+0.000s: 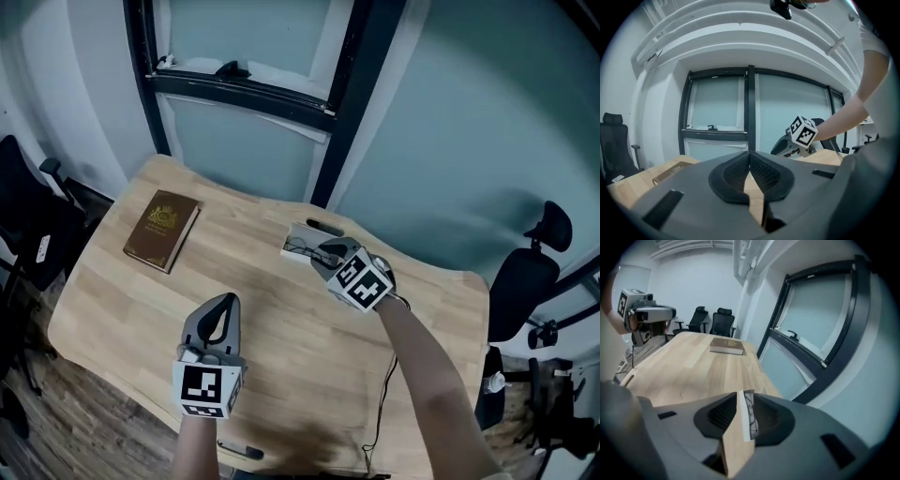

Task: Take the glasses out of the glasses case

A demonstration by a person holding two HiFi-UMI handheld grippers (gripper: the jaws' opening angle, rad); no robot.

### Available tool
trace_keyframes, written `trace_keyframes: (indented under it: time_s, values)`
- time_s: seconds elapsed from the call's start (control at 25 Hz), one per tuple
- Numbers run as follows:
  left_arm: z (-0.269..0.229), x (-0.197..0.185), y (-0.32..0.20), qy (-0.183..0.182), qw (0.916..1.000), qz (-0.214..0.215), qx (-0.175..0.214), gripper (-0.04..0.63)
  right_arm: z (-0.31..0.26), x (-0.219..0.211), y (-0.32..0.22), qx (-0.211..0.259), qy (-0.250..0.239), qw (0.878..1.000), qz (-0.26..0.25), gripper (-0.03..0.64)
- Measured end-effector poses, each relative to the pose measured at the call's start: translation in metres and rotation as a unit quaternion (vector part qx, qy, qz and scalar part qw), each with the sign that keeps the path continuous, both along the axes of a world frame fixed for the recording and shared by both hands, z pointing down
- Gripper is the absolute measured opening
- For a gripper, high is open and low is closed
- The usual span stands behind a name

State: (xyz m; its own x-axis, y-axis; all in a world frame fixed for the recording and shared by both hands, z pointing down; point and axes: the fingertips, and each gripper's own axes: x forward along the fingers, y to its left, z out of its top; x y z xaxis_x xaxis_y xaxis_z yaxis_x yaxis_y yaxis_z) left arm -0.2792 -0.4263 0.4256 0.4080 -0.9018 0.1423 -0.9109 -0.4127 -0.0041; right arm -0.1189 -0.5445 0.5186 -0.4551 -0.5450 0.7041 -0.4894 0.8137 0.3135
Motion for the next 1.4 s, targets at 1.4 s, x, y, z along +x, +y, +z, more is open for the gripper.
trace_keyframes:
  time_s: [1.4]
  values:
    - [0.09, -0.03, -0.048, 0.017, 0.996, -0.018, -0.086, 0.015, 0.111, 0.006, -0.078, -0.171, 0.173, 0.965, -0.099, 0.015]
